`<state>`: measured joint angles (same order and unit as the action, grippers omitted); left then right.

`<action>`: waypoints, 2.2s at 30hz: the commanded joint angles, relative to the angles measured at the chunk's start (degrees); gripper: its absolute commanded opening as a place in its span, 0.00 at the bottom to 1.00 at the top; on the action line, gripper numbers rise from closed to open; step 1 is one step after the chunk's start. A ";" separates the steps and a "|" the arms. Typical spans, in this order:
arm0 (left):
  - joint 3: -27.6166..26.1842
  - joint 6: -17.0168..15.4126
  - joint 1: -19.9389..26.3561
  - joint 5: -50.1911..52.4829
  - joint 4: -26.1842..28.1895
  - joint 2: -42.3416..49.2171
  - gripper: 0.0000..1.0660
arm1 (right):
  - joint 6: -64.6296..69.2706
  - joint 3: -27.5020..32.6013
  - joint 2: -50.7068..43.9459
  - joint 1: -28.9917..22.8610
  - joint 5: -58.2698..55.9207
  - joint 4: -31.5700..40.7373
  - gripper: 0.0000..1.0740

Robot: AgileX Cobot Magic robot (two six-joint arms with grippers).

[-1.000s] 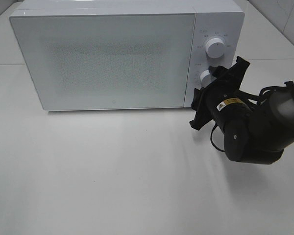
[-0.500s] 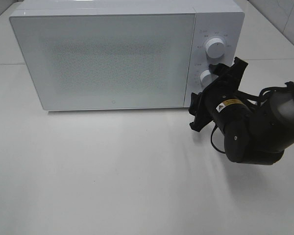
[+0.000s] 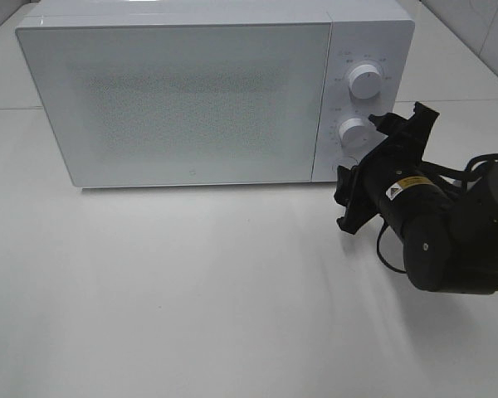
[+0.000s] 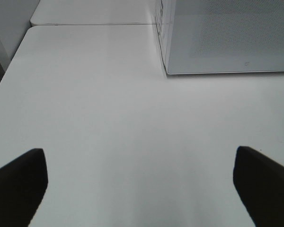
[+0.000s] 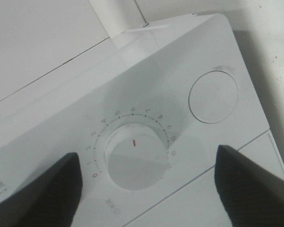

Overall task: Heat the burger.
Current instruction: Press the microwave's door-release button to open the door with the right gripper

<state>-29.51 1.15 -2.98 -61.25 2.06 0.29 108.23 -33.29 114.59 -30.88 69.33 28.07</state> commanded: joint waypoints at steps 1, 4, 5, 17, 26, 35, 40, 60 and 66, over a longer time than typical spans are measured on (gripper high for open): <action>-0.06 -0.34 0.17 -0.17 0.06 0.92 0.95 | -0.63 1.38 -2.23 0.23 12.55 -0.40 0.71; -0.06 -0.34 0.17 -0.17 0.06 0.92 0.95 | -1.72 3.72 -4.35 0.23 12.55 -0.40 0.71; -0.06 -0.34 0.17 -0.17 0.06 0.92 0.95 | -3.78 5.33 -5.96 0.23 12.55 -0.40 0.71; -0.06 -0.34 0.17 -0.17 0.06 0.92 0.95 | -40.74 16.04 -24.47 0.23 11.23 -0.63 0.71; -0.06 -0.34 0.17 -0.17 0.06 0.92 0.95 | -82.62 15.13 -45.03 0.23 -17.93 -2.98 0.71; -0.06 -0.34 0.17 -0.17 0.06 0.92 0.95 | -126.85 3.95 -54.60 0.29 -68.12 -3.84 0.71; -0.06 -0.34 0.17 -0.17 0.06 0.92 0.95 | -131.84 -2.06 -54.55 0.29 -86.46 -7.56 0.71; -0.06 -0.34 0.17 -0.17 0.06 0.92 0.95 | -103.25 -8.37 -53.11 28.42 -115.39 -35.01 0.71; -0.06 -0.34 0.17 -0.17 0.06 0.92 0.95 | -103.53 -4.64 -63.37 28.42 -118.54 -33.92 0.71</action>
<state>-29.51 1.15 -2.98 -61.25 2.06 0.29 4.58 -39.08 54.20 -2.86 -47.61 -6.13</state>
